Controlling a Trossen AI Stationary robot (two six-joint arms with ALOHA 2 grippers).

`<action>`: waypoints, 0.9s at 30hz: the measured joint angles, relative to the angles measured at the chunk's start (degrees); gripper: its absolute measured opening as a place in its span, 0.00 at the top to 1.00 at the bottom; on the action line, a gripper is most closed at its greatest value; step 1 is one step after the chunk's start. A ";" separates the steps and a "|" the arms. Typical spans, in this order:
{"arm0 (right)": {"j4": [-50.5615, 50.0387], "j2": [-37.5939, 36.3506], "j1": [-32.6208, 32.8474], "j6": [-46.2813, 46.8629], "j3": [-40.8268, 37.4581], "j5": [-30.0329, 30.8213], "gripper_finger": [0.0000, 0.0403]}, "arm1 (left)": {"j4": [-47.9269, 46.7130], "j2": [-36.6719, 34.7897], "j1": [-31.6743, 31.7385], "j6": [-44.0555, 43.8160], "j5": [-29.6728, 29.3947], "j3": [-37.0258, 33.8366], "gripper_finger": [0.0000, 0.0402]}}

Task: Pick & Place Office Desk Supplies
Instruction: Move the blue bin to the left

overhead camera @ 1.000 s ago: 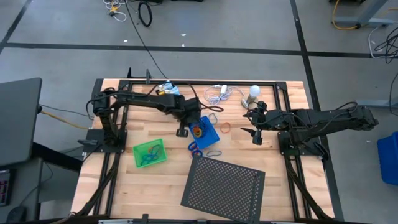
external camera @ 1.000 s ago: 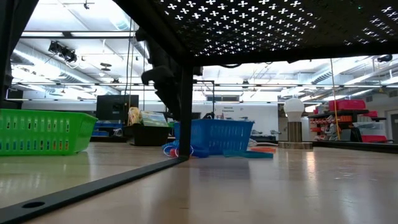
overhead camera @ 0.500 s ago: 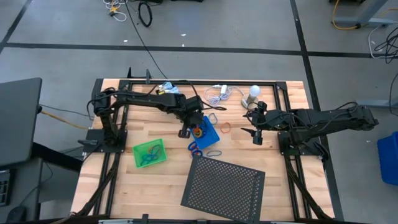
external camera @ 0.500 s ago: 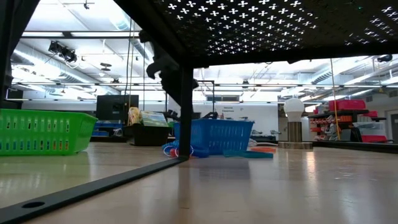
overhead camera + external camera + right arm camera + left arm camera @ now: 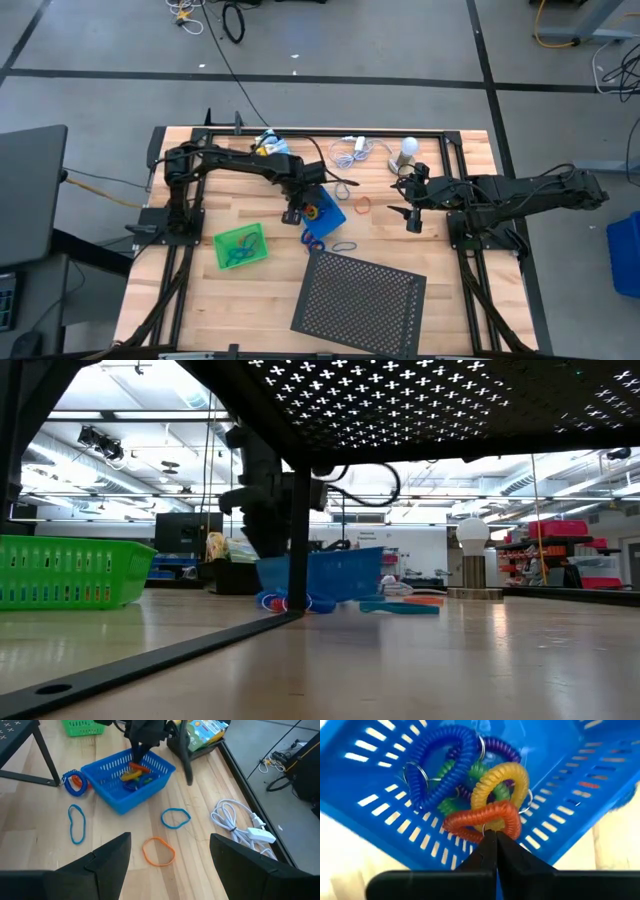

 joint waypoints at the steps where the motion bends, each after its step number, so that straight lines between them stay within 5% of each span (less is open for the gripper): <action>1: 0.00 0.00 -0.02 -0.01 0.00 -0.01 0.31 | -1.40 0.00 0.02 -0.31 -0.72 0.00 1.00; 11: -0.93 0.00 0.00 -0.22 0.01 -0.01 0.31 | -11.97 -0.22 3.14 -3.10 -4.68 -0.07 1.00; 27: -2.22 -0.01 -0.01 0.19 0.02 0.00 0.31 | -7.89 -3.11 7.30 -3.33 -8.35 -0.15 1.00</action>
